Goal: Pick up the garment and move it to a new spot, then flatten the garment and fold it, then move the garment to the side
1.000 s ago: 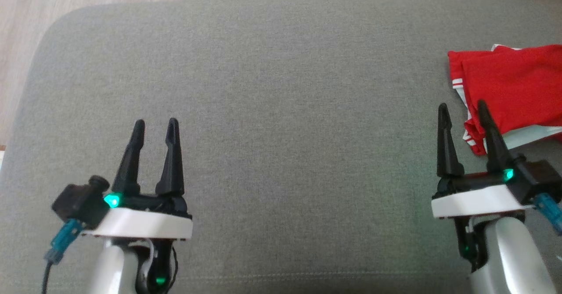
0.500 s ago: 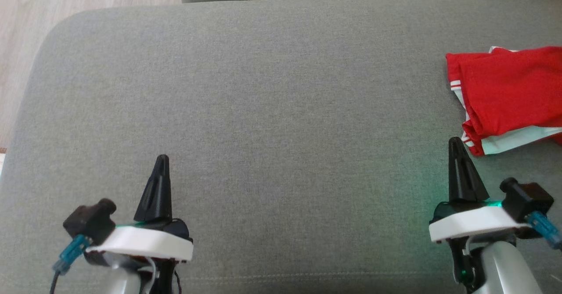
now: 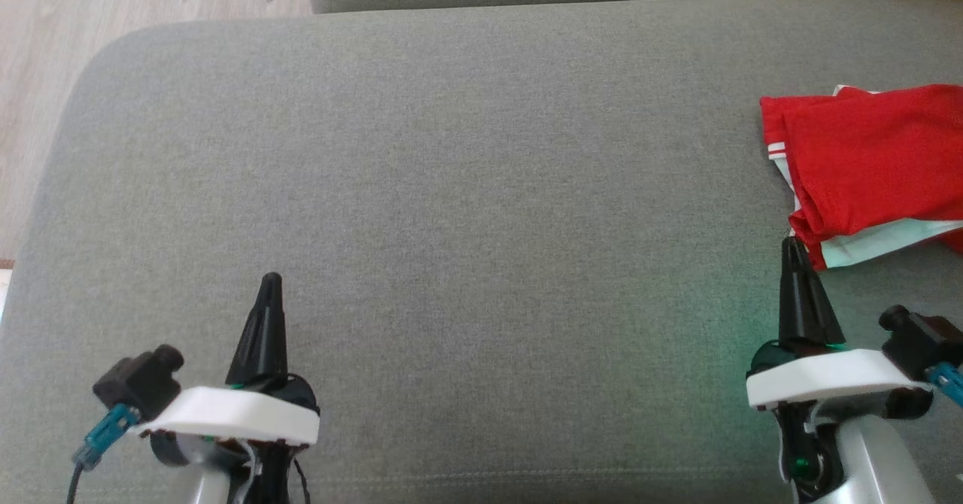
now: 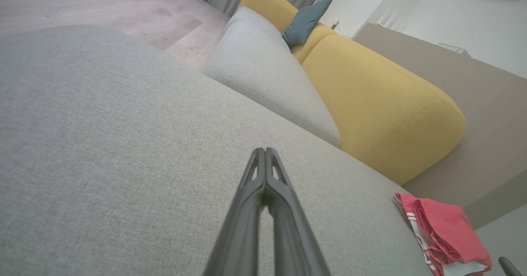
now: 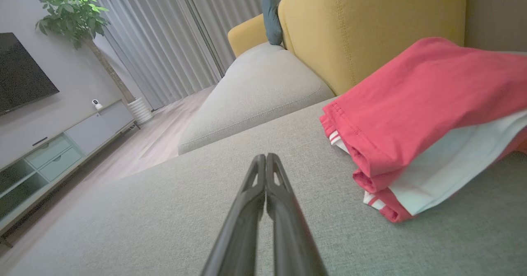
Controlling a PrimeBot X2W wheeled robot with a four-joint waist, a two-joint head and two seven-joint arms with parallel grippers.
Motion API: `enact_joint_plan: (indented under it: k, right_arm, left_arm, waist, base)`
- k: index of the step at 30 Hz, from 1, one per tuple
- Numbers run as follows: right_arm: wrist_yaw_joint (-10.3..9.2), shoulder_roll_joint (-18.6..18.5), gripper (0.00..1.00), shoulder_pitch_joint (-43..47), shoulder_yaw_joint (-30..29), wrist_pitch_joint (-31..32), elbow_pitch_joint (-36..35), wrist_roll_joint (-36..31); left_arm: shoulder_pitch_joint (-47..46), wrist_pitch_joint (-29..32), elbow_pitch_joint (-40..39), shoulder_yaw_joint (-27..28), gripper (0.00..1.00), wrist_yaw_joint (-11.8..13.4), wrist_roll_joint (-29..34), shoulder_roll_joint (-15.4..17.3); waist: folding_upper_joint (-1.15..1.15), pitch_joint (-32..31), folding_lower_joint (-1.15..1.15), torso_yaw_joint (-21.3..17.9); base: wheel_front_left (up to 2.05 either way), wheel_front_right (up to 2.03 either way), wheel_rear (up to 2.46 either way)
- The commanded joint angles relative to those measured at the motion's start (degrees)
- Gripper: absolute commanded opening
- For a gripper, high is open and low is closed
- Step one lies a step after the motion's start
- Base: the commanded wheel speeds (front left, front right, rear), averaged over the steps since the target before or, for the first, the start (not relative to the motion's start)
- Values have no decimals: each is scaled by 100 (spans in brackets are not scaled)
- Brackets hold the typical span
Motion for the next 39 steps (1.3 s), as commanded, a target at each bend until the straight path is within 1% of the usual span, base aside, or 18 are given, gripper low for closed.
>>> enact_joint_plan:
  k: [1,39]
  right_arm:
    - [4,-89,0,-181,-2,15,-190,147]
    - [10,-157,0,-146,-134,577,-178,2815]
  left_arm:
    - [-258,27,-153,128,0,-59,-114,82]
    - [-375,594,111,496,0,-165,-2339,167]
  waist:
    - [0,-5,0,0]
    - [0,-232,0,-21]
  base:
    - [0,0,0]
    - [0,0,0]
